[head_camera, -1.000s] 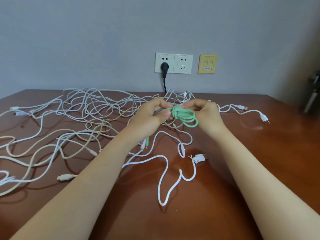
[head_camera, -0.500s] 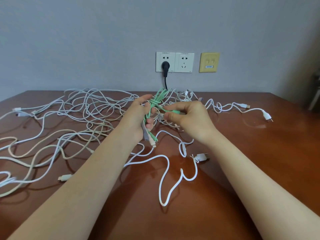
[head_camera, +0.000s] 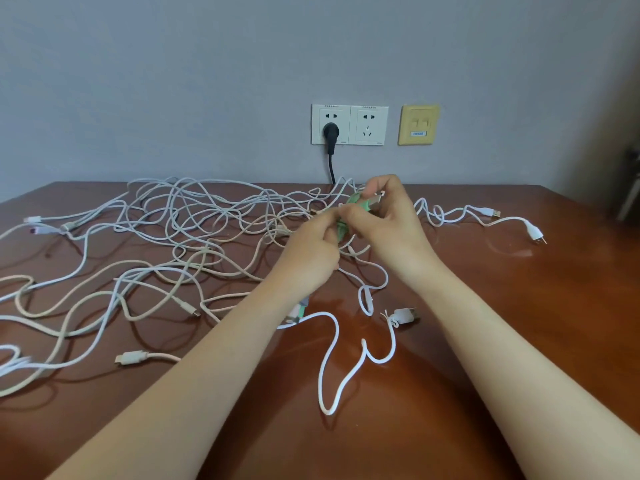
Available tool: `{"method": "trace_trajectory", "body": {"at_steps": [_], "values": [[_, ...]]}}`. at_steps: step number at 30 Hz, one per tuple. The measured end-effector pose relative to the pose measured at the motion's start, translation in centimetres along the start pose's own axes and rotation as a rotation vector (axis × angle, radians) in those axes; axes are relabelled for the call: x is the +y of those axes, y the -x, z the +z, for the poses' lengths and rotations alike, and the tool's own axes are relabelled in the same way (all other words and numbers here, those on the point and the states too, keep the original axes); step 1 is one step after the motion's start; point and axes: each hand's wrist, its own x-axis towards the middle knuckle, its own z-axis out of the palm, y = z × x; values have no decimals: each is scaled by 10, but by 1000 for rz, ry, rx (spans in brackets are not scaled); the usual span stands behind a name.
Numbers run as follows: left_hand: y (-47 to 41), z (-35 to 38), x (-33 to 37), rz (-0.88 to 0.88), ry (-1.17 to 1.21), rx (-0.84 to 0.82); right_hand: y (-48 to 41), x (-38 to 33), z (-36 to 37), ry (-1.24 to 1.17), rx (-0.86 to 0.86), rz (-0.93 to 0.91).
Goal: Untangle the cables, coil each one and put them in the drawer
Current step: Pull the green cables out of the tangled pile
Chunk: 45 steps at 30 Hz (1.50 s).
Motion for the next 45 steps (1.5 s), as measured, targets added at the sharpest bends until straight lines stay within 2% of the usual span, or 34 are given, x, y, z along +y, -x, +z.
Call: {"method": "trace_trajectory", "body": {"at_steps": [6, 10, 13, 17, 19, 25, 30, 35, 45], "values": [[1, 8, -2, 87, 132, 24, -5, -6, -2, -313, 44, 46], [4, 8, 3, 46, 272, 53, -4, -6, -2, -496, 5, 121], [3, 4, 7, -26, 289, 65, -2, -7, 0, -552, -4, 165], [2, 1, -1, 85, 277, 101, 1, -6, 4, -588, -22, 189], [0, 0, -4, 85, 295, 128, 1, -8, 4, -619, -28, 210], [-3, 3, -1, 26, 345, 189, 0, -13, 1, -551, 91, 254], [-3, 2, -1, 34, 381, 159, 2, -14, 4, -387, 63, 290], [-1, 7, -3, 95, 346, 83, -2, -18, -6, -393, 113, 337], [4, 4, -5, 157, 165, 60, -3, -20, -13, -369, 112, 402]]}}
